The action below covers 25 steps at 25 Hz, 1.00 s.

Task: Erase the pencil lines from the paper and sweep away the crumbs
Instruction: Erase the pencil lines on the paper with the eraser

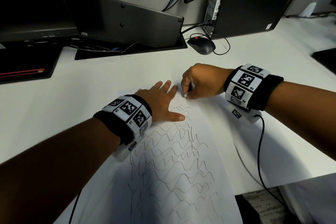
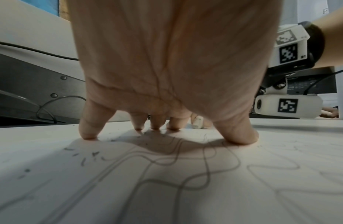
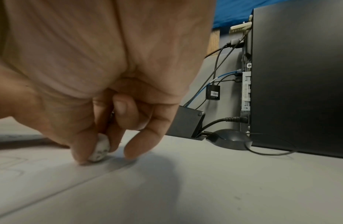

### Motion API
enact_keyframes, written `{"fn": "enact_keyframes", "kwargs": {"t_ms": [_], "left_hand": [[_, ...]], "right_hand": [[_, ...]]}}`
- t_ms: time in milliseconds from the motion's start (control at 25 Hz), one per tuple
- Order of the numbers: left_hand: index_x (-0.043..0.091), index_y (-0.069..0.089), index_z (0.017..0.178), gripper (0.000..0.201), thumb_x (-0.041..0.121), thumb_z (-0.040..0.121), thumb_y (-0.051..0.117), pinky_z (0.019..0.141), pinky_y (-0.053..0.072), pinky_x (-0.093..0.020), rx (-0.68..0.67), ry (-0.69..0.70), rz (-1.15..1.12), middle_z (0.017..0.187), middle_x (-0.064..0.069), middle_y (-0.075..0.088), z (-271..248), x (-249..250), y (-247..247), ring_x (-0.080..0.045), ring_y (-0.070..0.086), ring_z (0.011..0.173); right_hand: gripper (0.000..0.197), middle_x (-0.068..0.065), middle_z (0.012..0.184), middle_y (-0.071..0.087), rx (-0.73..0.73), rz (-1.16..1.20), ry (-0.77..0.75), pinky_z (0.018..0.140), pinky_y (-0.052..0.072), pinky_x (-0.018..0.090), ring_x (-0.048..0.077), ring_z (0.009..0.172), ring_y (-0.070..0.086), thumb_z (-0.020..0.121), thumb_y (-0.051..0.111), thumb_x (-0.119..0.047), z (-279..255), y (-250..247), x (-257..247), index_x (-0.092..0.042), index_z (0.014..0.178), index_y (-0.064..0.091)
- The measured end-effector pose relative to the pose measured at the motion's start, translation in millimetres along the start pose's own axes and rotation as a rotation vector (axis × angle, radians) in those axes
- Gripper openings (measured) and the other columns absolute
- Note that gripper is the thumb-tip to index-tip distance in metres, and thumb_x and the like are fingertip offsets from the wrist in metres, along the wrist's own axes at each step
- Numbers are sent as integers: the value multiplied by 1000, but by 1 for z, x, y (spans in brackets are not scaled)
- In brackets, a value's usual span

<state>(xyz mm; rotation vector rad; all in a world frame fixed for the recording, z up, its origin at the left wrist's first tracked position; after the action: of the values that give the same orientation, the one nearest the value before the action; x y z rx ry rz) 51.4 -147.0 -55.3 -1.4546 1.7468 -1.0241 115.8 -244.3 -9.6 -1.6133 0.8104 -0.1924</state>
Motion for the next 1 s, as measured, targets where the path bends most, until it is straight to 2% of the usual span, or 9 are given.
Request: {"fn": "enact_keyframes", "kwargs": {"t_ms": [120,280,480,560,640,720,800,920,1000], "left_hand": [[26,-10,157,105,81,84,40,117,23,-56,-8,-1,-5,165,3,-16,0,-1,0,-18,-10,153],[25,-11,157,104,81,84,39,118,22,-56,-16,-1,0,165,3,-17,-1,1,0,-19,-10,153],[26,-10,158,105,80,84,41,117,23,-56,-16,1,-6,165,4,-16,0,0,-1,-19,-9,153],[25,-10,158,104,80,84,40,118,22,-56,-21,1,-4,165,4,-17,-2,0,-2,-19,-10,153],[24,-10,158,103,79,85,40,118,19,-57,-22,-1,-9,165,4,-17,-4,2,-2,-18,-11,152],[25,-10,158,103,78,86,40,117,15,-58,-27,-5,-26,165,5,-18,-4,0,-1,-17,-12,152],[24,-10,158,102,78,86,40,117,14,-58,-38,-11,-36,165,5,-19,-5,-1,-1,-16,-12,152],[17,-5,158,97,71,92,40,119,18,-56,-7,3,61,166,-3,-13,-10,12,-6,-19,-8,153],[13,-1,158,85,61,99,36,120,16,-56,59,52,132,166,-10,-9,-15,36,-15,-22,-7,153]], "right_hand": [[4,-8,82,70,-79,9,-18,68,49,23,8,74,62,79,72,-20,-2,8,-3,-22,81,75],[7,-7,83,69,37,18,20,70,51,29,9,75,62,78,71,-21,0,0,2,-22,83,75],[4,-6,79,71,-106,56,-2,70,57,37,16,71,66,76,70,-26,-4,11,-4,-25,79,73],[4,-3,78,70,-32,95,49,68,58,38,18,66,66,79,67,-25,3,0,4,-24,82,70],[2,7,79,69,4,190,162,64,59,39,26,62,67,86,61,-20,7,-3,17,-19,87,62],[7,13,74,65,-64,240,262,60,56,39,32,60,64,93,52,-18,10,6,24,-15,87,50],[10,11,70,61,-124,261,341,56,51,34,28,58,60,96,47,-17,11,12,29,-16,86,44],[7,16,75,64,-122,243,378,56,50,31,27,59,59,93,42,-12,16,15,28,-10,91,48],[15,18,77,67,-122,172,365,54,48,29,26,58,58,91,41,-10,17,14,26,-4,97,53]]}}
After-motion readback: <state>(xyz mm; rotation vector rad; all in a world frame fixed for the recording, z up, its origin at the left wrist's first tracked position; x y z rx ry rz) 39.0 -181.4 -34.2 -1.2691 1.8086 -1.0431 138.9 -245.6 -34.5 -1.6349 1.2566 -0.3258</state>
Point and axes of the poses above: each hand's wrist, its own z-axis towards the middle knuckle, its own y-axis out of the palm, x = y × z, the point moved 7 cm from there along z, towards the middle knuckle
